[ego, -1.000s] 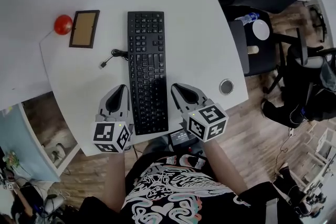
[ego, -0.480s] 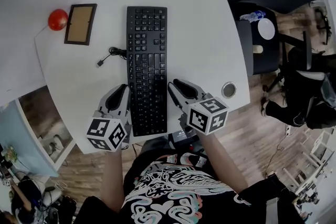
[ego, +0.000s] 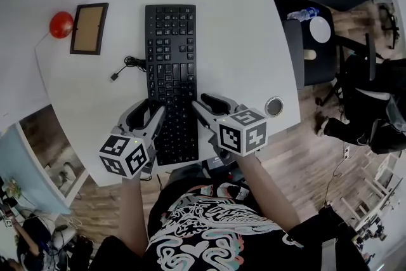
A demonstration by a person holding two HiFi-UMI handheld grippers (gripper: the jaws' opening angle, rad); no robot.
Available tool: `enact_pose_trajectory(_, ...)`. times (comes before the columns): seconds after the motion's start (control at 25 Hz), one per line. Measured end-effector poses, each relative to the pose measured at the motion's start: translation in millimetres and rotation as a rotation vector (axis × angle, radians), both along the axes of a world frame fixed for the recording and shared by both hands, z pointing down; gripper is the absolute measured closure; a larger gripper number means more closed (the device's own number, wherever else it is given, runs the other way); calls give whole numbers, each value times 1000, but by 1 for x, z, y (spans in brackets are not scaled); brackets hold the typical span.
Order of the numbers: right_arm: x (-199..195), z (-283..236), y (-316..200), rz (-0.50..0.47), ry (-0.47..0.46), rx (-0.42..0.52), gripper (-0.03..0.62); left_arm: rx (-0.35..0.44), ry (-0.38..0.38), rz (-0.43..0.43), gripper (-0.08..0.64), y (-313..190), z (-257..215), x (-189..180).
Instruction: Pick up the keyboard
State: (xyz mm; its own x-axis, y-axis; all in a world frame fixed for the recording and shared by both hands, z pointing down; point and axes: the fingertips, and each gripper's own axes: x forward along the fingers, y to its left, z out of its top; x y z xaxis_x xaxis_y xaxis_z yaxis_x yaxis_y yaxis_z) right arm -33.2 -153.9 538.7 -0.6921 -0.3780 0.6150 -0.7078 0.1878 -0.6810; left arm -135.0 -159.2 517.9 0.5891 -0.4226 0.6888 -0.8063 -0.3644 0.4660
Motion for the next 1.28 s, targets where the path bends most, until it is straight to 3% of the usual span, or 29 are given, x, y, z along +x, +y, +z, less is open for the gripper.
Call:
enact_pose_trajectory(0.28, -11, 1, 4, -54, -48, -45, 448, -109, 81, -36, 384, 1, 8, 3)
enact_pose_trajectory(0.48, -11, 2, 2, -31, -109, -97, 451, -248, 247, -117, 385, 1, 16, 7)
enact_pose_trajectory(0.64, -11, 4, 0, -22, -122, -122, 474, -351, 434, -141, 411, 0, 11, 13)
enact_pose_trajectory(0.72, -12, 5, 0, -4, -134, -130, 474, -363, 530, -136, 446, 0, 6, 17)
enact_pose_trajectory(0.84, -13, 5, -1, 15, -152, -139, 474, -363, 607, -140, 466, -1, -1, 19)
enact_pose_trajectory(1.28, -12, -1, 0, 39, -252, -100, 472, -338, 714, -134, 469, -1, -10, 21)
